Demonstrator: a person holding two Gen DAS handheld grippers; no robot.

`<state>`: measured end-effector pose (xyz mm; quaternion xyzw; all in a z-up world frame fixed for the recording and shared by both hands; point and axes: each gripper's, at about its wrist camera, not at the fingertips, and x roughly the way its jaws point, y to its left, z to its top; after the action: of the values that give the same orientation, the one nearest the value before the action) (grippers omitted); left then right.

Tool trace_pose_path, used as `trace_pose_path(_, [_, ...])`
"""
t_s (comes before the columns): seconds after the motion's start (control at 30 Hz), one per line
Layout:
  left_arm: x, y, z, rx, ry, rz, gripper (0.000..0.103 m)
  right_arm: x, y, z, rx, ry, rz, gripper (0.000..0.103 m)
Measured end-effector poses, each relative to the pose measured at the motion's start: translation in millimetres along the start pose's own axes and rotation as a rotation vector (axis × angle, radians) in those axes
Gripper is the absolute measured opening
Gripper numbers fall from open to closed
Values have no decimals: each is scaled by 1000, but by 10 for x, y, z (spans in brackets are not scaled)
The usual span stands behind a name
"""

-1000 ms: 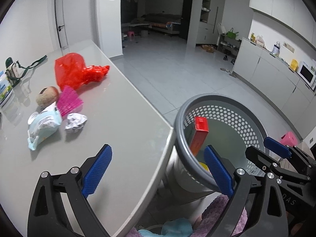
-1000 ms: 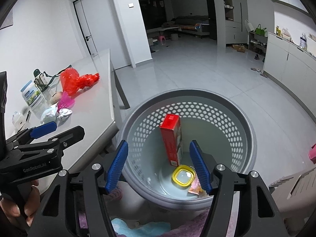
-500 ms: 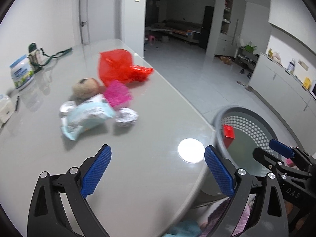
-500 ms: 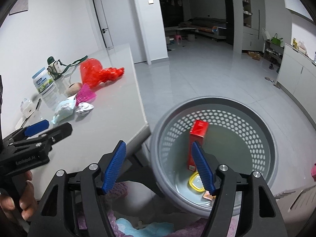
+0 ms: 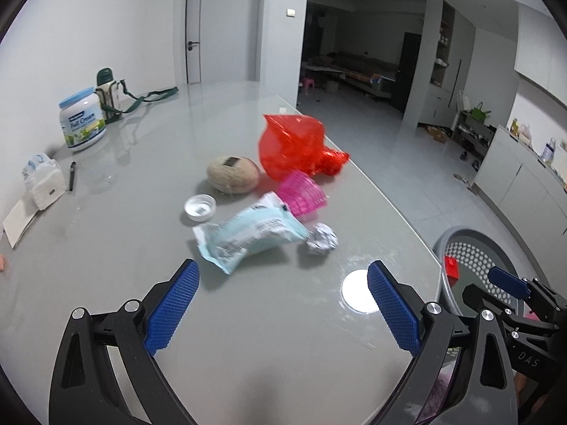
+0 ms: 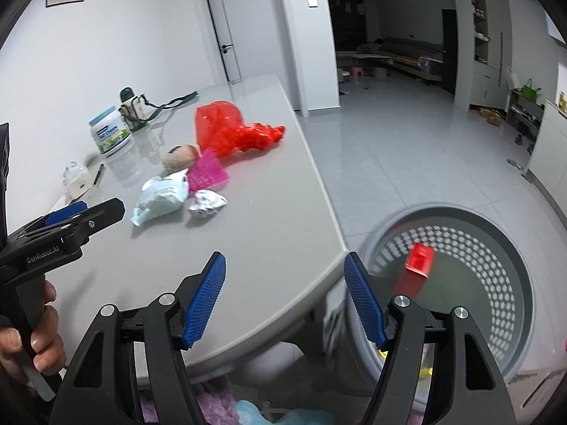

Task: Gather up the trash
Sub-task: 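Reach the right tool to the crumpled foil ball and close on it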

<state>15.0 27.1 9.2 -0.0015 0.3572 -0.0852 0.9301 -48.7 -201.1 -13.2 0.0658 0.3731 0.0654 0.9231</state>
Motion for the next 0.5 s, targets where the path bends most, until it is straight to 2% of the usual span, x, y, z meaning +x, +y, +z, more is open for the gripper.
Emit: trace_pose_path(0.5, [179, 308, 185, -5, -11, 18, 94, 428, 426, 347, -60, 24, 45, 68])
